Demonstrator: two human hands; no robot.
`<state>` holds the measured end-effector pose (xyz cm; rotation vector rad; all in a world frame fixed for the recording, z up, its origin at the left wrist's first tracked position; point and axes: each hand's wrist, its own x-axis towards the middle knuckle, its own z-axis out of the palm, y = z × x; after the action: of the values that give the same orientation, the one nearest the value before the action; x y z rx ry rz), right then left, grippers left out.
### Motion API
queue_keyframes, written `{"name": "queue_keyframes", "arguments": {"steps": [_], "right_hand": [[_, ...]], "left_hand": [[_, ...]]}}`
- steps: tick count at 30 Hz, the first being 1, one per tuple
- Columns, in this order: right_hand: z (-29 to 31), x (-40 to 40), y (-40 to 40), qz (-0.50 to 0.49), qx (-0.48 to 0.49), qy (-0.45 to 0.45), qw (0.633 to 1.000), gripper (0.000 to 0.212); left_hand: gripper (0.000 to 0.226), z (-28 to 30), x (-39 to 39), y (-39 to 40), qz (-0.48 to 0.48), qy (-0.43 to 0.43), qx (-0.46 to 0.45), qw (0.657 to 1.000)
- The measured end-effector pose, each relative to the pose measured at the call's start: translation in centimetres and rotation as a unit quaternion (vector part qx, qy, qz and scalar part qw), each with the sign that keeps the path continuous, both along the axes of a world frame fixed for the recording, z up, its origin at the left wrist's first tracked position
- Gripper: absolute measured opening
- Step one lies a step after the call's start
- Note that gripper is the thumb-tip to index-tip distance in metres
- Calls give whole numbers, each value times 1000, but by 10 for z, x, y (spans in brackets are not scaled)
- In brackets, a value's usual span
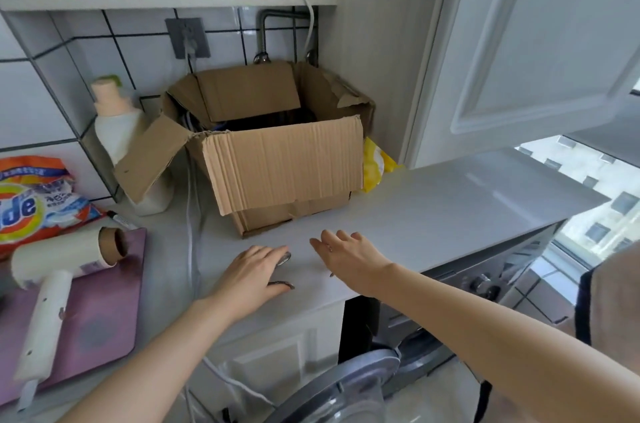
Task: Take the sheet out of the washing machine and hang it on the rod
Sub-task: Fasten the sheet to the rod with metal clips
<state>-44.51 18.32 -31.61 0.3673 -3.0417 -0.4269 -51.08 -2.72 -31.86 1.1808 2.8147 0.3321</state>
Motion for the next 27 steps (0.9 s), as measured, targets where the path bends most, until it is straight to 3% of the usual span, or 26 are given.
{"name": "queue_keyframes", "arguments": {"steps": [5,12,17,27], "right_hand": [[30,37,10,-28,-19,42,999,52],[70,120,23,-70,-31,111,991,52],[93,194,30,-134,-38,133,981,41],[128,341,60,-272,-39,165,947,54]], "left_hand": [[83,33,11,10,-12,5,21,1000],[66,83,69,35,-56,20,117,991],[67,101,120,57,-93,32,146,984],[68,126,215,132,-192,-28,244,950]]}}
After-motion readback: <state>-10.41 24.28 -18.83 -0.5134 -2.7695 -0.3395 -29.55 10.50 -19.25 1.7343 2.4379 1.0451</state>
